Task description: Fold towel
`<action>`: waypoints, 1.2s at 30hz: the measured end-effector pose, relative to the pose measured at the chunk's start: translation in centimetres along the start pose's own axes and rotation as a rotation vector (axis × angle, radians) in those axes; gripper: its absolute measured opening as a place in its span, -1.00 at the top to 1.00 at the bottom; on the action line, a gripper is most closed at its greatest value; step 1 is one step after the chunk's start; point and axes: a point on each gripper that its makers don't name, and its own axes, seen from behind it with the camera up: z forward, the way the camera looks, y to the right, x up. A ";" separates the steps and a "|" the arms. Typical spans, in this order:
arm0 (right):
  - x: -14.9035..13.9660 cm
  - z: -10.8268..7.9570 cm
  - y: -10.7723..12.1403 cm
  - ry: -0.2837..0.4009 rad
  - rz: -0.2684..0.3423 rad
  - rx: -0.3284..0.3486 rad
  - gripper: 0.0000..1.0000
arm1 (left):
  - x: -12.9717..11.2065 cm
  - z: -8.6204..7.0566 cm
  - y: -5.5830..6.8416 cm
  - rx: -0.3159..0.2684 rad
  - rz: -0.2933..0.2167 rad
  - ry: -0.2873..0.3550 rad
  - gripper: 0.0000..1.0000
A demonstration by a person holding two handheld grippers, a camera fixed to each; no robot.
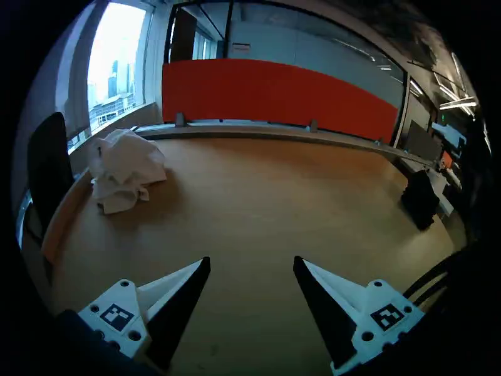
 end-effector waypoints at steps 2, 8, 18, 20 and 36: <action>-0.3 -0.2 -0.1 -0.005 -0.001 0.000 -0.99 | 1.1 0.0 -0.1 0.009 -0.006 0.035 -0.97; -1.2 -0.8 -0.3 -0.026 -0.006 -0.002 -0.99 | 4.2 0.0 -0.7 0.038 -0.003 0.152 -0.97; -1.6 -1.9 -0.7 -0.040 -0.004 -0.004 -0.99 | 10.0 -0.6 -1.6 0.082 0.003 0.373 -0.97; -1.6 -2.1 -0.7 -0.041 -0.004 -0.004 -0.99 | 11.3 -0.9 -1.7 0.087 0.000 0.425 -0.97; -0.5 -3.3 -2.0 -0.038 0.012 0.007 -0.99 | 15.2 -1.7 -2.3 0.131 0.069 0.602 -0.97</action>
